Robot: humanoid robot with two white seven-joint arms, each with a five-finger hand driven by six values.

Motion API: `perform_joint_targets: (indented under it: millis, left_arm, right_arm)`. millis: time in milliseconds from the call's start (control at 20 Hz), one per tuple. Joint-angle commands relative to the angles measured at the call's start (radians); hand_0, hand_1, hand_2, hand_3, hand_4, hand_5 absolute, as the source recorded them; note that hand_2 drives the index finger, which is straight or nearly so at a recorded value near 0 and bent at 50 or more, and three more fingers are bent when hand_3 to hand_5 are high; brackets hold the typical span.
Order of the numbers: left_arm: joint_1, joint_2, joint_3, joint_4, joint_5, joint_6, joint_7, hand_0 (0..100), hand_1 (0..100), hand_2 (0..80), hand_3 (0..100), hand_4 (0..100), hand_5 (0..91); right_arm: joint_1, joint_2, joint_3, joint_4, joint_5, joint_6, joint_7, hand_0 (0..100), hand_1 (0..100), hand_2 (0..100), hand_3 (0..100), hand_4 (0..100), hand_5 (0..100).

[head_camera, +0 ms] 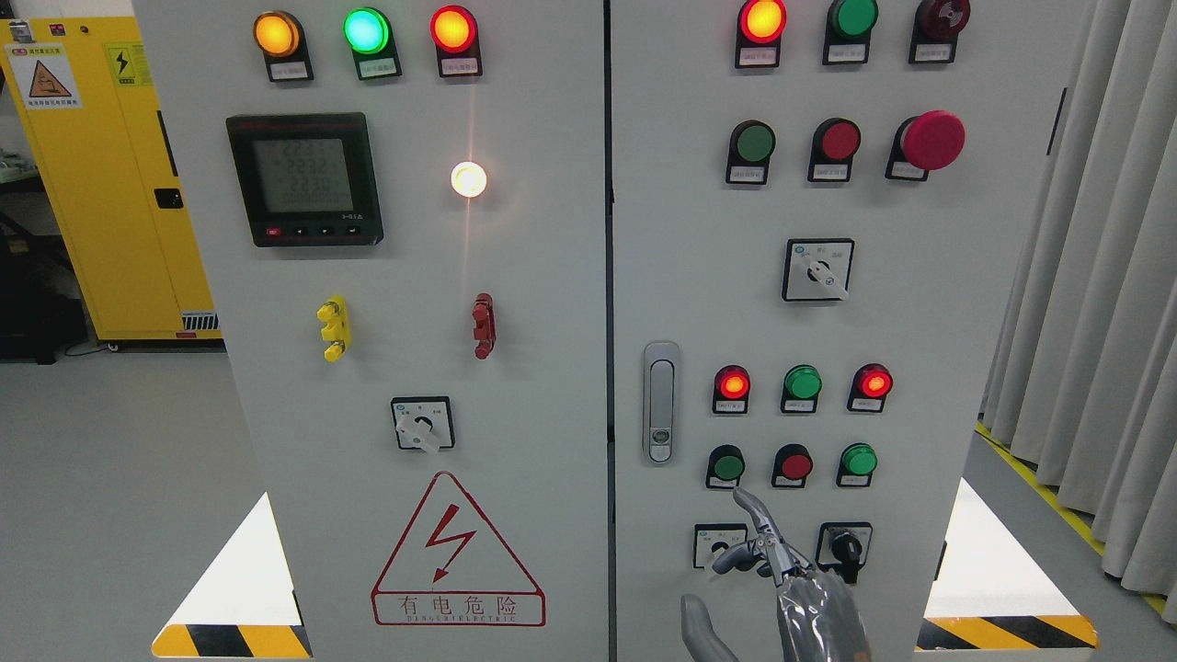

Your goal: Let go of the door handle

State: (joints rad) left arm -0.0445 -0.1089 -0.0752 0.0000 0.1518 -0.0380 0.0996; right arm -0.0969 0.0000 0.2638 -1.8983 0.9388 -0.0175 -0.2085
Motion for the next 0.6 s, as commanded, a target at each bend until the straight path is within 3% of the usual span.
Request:
perform_joint_targets:
  millis: [0,551]
  left_arm:
    - [0.000,0.000,0.000,-0.012,0.000,0.000,0.000,12,56,0.0,0,0,0.0]
    - [0.000,0.000,0.000,-0.012,0.000,0.000,0.000,12,56,0.0,0,0,0.0]
  right_arm:
    - [-0.049,0.018,0.072,0.013,0.235,0.086,0.000,46,44,0,100,100,100]
    - [-0.136,0.055,0.117,0.110,0.380,0.145,0.011,46,43,0,100,100,100]
